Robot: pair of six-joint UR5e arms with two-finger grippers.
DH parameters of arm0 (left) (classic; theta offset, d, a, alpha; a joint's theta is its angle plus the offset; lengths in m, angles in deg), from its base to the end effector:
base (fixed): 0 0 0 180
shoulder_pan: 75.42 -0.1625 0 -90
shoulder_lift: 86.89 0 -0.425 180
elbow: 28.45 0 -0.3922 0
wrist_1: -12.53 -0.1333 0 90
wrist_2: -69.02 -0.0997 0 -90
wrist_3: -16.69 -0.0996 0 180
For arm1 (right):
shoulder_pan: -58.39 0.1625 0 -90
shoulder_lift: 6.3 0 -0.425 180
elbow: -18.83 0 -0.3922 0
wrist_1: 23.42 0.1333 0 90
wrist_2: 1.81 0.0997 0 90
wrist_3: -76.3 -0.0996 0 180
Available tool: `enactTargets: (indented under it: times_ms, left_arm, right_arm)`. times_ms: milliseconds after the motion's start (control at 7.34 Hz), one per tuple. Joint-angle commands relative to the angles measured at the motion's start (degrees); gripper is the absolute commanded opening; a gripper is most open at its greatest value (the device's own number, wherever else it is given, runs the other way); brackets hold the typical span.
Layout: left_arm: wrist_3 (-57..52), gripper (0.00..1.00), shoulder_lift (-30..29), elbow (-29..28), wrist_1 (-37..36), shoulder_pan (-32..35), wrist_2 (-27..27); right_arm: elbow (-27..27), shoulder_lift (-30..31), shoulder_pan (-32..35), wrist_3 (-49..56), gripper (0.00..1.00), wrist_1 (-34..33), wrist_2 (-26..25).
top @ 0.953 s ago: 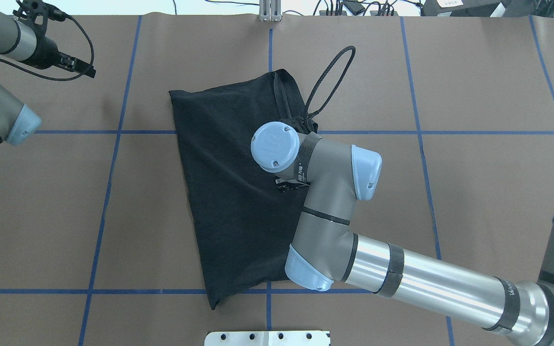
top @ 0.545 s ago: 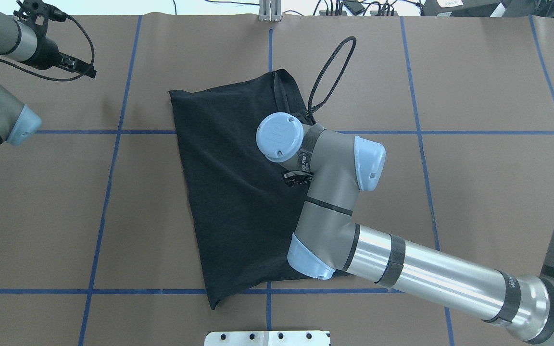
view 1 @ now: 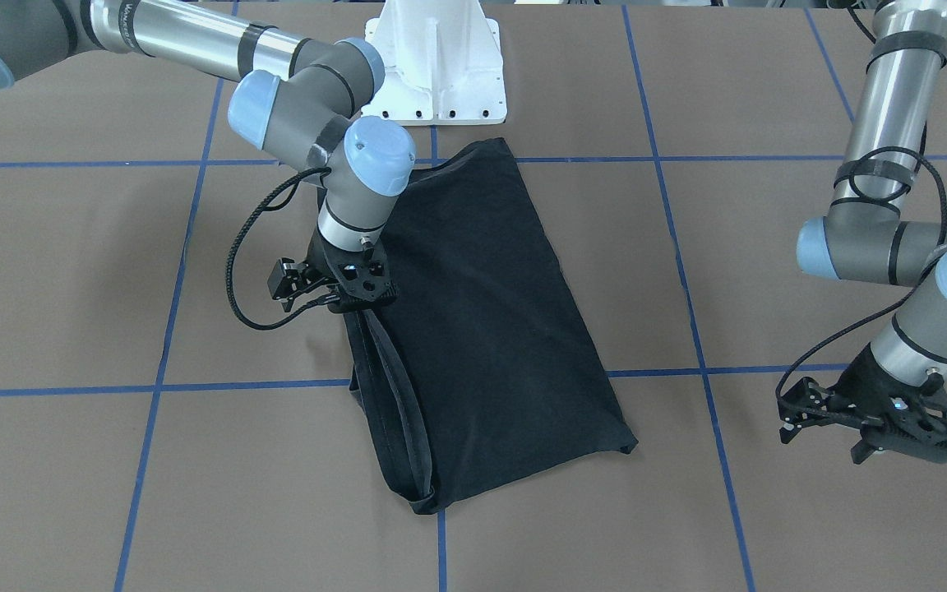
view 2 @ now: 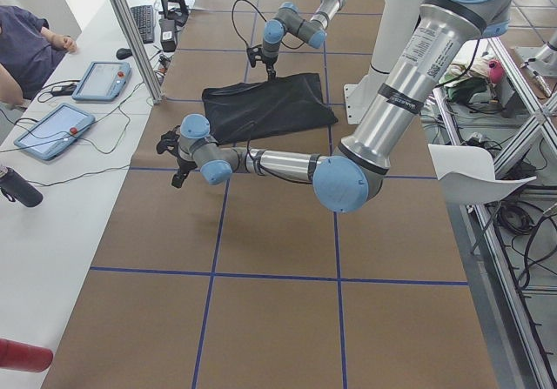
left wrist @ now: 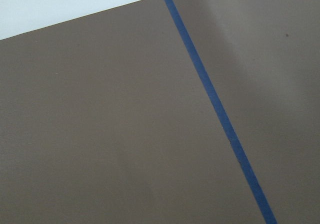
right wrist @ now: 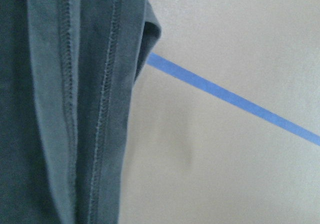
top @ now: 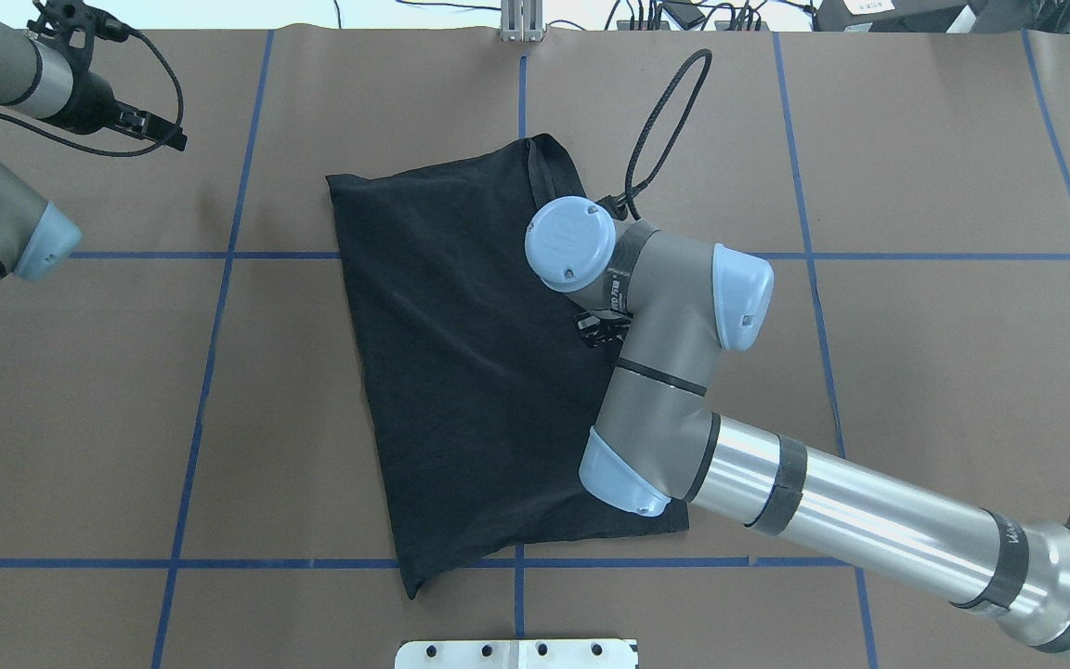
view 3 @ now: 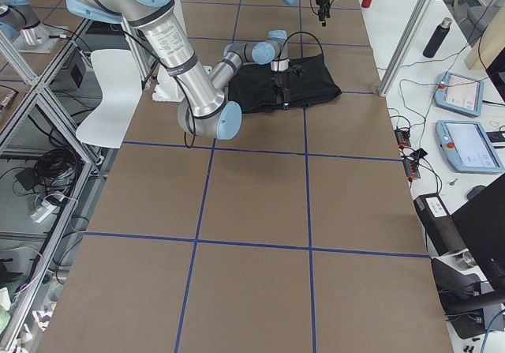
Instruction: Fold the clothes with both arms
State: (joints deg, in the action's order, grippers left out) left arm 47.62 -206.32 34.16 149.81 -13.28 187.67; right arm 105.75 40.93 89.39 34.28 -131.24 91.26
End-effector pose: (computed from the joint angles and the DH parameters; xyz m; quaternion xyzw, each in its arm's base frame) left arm 0.2665 -0.6872 0.5001 0.2418 0.3943 0.0796 0.8830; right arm -0.5512 -0.4805 0.2792 0.1003 -0.1631 -0.1499 0.9700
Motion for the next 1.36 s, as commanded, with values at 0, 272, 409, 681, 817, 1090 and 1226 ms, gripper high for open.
enactTargets:
  times_ms: [0, 272, 409, 681, 817, 1090, 1226]
  left_arm:
    - [0.09, 1.00, 0.00, 0.06, 0.00, 0.00, 0.00]
    - [0.18, 1.00, 0.00, 0.15, 0.00, 0.00, 0.00]
    - [0.18, 1.00, 0.00, 0.15, 0.00, 0.00, 0.00]
    - [0.53, 1.00, 0.00, 0.15, 0.00, 0.00, 0.00]
    - [0.53, 1.00, 0.00, 0.15, 0.00, 0.00, 0.00]
    - [0.44, 1.00, 0.00, 0.15, 0.00, 0.00, 0.00]
    - [0.44, 1.00, 0.00, 0.15, 0.00, 0.00, 0.00]
  right_arm:
    - [4.29, 4.70, 2.30, 3.61, 1.00, -0.10, 0.09]
    - [3.96, 2.02, 2.22, 2.74, 1.00, -0.10, 2.10]
    - [3.78, 0.69, 1.18, 0.30, 1.00, -0.01, 2.63]
    - [2.03, -1.25, -3.38, -6.55, 1.00, 1.04, 2.90]
    - [1.94, -1.26, -5.06, -8.06, 1.00, 1.04, 2.81]
    - [0.71, -1.08, -5.34, -7.47, 1.00, 0.95, 2.20]
    - [0.44, -1.08, -4.29, -7.02, 1.00, 0.95, 2.20]
